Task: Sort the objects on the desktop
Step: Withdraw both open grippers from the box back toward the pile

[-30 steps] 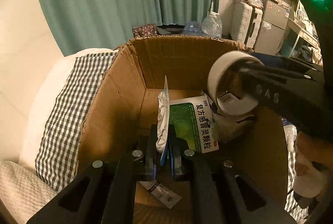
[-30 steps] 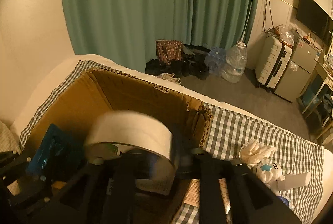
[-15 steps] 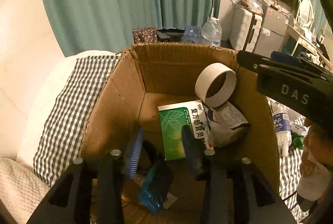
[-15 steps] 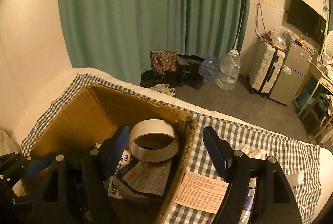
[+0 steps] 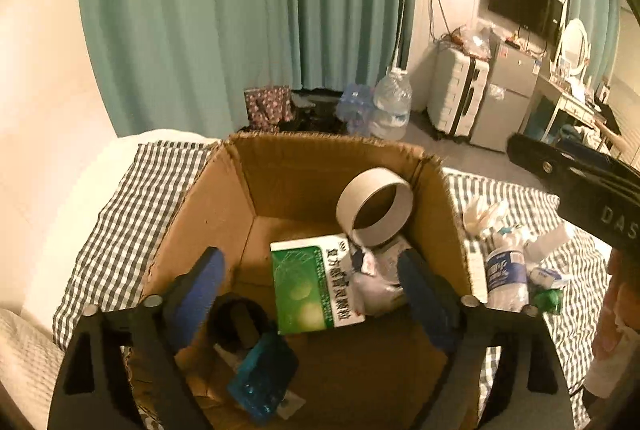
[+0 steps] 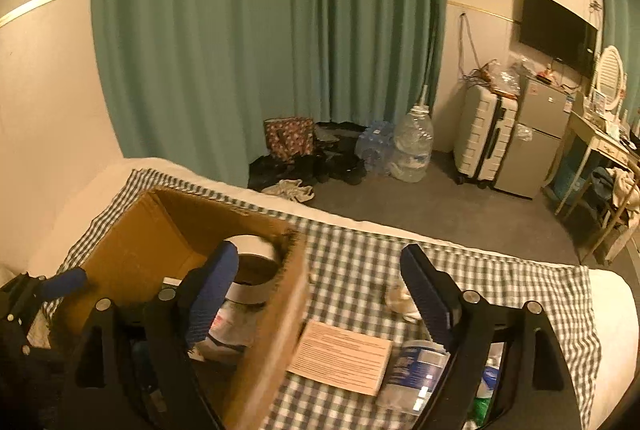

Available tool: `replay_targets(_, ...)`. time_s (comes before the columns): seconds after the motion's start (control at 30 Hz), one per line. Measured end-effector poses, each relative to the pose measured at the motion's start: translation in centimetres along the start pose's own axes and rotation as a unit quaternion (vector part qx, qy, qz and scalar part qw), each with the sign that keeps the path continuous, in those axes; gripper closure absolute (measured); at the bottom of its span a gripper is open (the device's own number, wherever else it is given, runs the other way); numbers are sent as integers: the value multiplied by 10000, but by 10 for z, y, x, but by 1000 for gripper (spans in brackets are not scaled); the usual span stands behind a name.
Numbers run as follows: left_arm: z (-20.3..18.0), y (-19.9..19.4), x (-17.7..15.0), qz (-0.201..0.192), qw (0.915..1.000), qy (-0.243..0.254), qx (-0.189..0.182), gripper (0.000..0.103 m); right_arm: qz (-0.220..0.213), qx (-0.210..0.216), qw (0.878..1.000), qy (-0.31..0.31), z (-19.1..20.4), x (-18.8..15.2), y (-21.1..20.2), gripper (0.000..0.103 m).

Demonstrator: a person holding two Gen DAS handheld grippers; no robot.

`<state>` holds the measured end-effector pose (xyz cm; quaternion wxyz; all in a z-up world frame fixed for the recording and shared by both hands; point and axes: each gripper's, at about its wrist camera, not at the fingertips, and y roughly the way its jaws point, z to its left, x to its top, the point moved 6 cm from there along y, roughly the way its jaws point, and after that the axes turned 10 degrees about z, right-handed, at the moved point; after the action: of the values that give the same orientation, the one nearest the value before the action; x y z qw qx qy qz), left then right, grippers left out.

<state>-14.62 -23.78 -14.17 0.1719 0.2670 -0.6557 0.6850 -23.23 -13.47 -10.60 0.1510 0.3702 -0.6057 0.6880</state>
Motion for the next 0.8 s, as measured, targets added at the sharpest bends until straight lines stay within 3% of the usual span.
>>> replay_targets(0.1,-7,-6,3,-128,9999,51,19,7,-32,-128,9999,30,-18,-2,-13,17)
replay_targets(0.2,-17,-10,5,-193,9998,71,-40,0,-128,-269,9995,119,-32,-3,-25,10)
replay_targets(0.3,-29,-17,7,-354,9991,47,-242,0,-311,-350,9987,200,-47,-5,-39,1)
replay_targets(0.53,-57,-43,13,-812,9958,154,-390,0,-614,-601,9956,369,-83,-12,-77,0)
replay_targets(0.8,-91,-52,12,-895,9935,538,-457,0,-727,-831,9924,552,-119,-22,-110,0)
